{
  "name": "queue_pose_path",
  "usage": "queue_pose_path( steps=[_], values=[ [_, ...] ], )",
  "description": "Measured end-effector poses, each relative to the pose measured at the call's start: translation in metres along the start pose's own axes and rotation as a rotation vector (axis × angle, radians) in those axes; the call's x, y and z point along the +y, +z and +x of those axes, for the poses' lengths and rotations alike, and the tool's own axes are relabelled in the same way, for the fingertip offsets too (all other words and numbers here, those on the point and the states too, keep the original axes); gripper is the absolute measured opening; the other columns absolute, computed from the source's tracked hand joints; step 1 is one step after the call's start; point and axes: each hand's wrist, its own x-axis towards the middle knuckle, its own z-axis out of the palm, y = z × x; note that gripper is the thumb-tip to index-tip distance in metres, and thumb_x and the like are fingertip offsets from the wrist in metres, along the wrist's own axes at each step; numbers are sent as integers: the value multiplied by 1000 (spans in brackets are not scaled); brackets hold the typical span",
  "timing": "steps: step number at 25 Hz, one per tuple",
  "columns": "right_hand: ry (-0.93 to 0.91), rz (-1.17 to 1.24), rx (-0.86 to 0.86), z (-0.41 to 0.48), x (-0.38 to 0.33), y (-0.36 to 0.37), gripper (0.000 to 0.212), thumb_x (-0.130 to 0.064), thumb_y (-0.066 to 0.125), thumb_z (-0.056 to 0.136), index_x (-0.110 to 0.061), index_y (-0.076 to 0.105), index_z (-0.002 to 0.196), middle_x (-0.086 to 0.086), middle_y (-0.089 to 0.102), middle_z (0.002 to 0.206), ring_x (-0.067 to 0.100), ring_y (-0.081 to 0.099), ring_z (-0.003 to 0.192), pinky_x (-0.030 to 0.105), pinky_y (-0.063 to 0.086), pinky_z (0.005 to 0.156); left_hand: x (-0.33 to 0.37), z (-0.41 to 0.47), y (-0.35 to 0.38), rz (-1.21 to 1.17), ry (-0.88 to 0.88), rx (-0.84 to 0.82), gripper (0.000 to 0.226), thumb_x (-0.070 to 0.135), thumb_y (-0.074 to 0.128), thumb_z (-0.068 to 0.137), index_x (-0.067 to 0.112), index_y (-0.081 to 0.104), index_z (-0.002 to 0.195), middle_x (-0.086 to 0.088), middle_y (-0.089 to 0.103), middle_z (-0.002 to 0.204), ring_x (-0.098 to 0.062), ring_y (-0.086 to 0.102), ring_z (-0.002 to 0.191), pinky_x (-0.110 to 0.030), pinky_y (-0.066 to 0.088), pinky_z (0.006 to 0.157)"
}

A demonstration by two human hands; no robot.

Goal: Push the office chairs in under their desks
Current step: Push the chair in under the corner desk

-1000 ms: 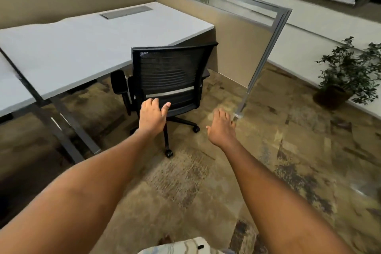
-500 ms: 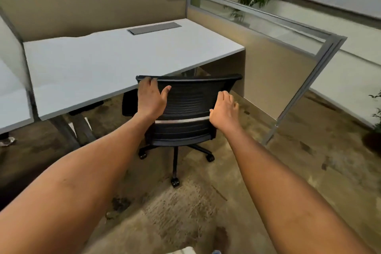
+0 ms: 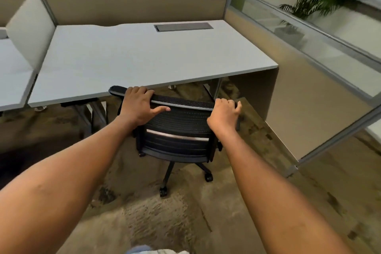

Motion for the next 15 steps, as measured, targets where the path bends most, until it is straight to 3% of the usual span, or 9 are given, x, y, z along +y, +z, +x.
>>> queue_pose_path(
  steps=[3,5,7,9,11,15],
  values=[
    [114,44,105,19,-1,7,25,-18,65,73,-20,67,99,0,66,102,25,51,109,52,19,108,14,0,13,3,-34,165,86,90,32,73,15,64,100,-9,62,92,-29,53,89,-43,37,87],
    [136,67,110,26,9,9,29,-15,65,73,-20,68,101,0,66,106,24,51,111,52,16,110,28,2,21,-10,-41,301,79,87,43,73,14,65,92,-8,62,84,-27,51,79,-41,35,79],
    [36,111,130,29,14,13,36,-5,64,73,-17,65,107,0,65,111,24,53,110,50,14,112,42,7,31,-15,-18,438,74,86,50,70,15,65,84,-7,63,77,-27,52,74,-40,33,73],
    [-82,155,132,34,10,11,36,3,58,71,-14,67,101,1,67,102,24,57,101,46,20,111,54,14,37,-12,-11,547,72,85,54,68,15,65,81,-5,63,74,-26,53,72,-40,32,71],
    [-54,153,134,47,7,8,31,4,54,71,-16,69,90,0,67,87,24,58,92,43,28,106,64,25,40,-39,-11,587,71,84,55,67,15,65,80,-4,64,73,-26,54,71,-39,32,69],
    [12,180,164,69,15,11,35,7,51,78,-21,71,85,-4,65,78,20,55,83,39,32,99,77,39,38,-30,-14,543,72,84,50,71,14,63,77,-5,62,71,-27,53,66,-39,29,65]
  ],
)
